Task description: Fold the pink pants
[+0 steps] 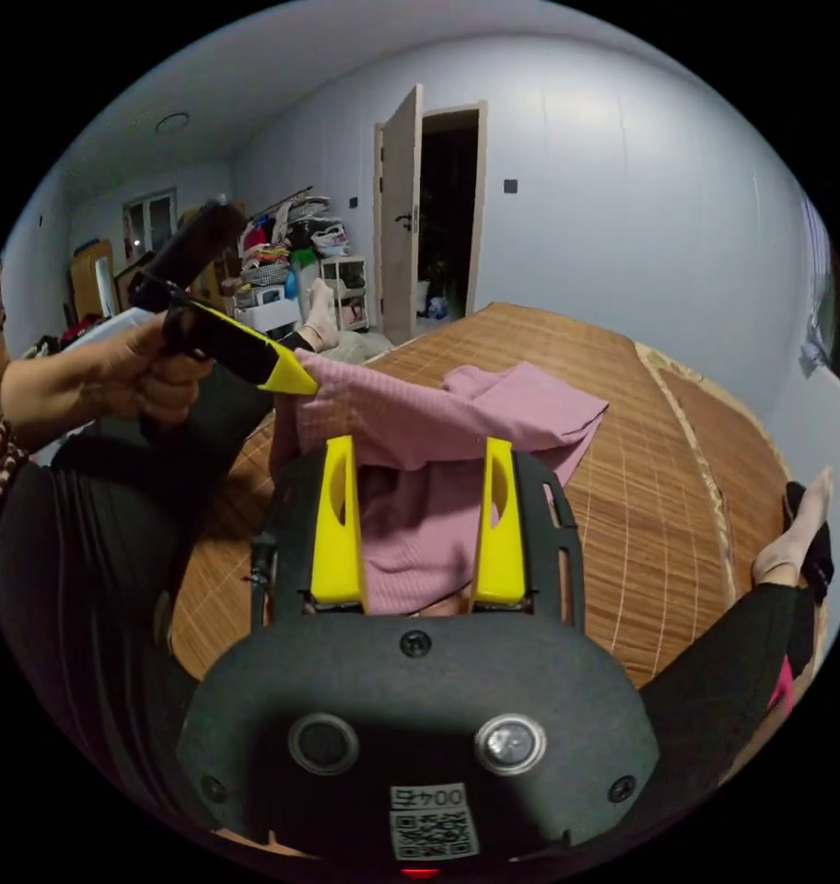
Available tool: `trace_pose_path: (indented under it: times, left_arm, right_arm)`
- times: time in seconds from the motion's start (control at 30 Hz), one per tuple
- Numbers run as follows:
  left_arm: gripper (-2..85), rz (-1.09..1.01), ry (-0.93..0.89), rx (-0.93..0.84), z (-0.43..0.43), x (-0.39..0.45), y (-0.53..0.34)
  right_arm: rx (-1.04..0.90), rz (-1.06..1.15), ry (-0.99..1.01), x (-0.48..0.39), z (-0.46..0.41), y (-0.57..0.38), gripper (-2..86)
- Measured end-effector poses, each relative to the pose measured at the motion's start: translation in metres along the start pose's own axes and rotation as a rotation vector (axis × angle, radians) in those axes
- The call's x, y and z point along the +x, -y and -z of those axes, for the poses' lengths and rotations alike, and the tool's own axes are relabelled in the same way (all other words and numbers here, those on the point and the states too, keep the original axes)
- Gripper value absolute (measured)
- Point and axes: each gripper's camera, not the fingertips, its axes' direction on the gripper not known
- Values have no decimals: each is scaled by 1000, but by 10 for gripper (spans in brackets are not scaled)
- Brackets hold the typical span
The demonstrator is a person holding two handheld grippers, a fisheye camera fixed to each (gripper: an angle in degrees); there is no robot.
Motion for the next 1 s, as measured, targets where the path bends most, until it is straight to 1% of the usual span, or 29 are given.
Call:
trace_pose_path:
  times: [0.1,0.23,0.33,0.4,0.43,0.5,0.53,0.57,0.6,0.7,0.87,0.93,1.0]
  left_arm:
    - [30,-90,-4,-44,6,19,-5]
    - [32,-206,-42,-104,10,46,-12]
    - [37,-265,-60,-114,11,68,-23]
    - [45,-283,-63,-57,16,82,-33]
    - [47,-284,-61,-32,19,84,-37]
    - [71,-228,-89,123,38,82,-52]
    - [84,-208,-104,170,45,79,-57]
    - [112,-180,-114,251,57,76,-68]
    - [151,-159,-71,290,65,76,-78]
    - [209,-157,74,266,59,90,-103]
    - [244,-196,185,207,9,140,-145]
    - [248,-221,258,243,-4,170,-157]
    - [252,-288,359,329,-8,217,-169]
  right_arm:
    - [43,64,-52,-36,11,0,201]
    - [85,168,-101,-85,23,1,195]
    - [107,194,-68,-118,34,6,121]
    - [84,209,-9,-142,43,13,34]
    - [78,196,-11,-147,45,16,32]
    - [41,134,-28,-159,55,35,22]
    - [24,109,-27,-159,58,43,21]
    - [20,54,-8,-154,67,59,18]
    - [64,-13,24,-147,81,75,15]
    - [182,-136,81,-133,119,117,14]
    - [331,-244,156,-143,178,176,16]
    - [373,-290,188,-154,196,192,17]
    - [423,-344,260,-173,215,206,19]
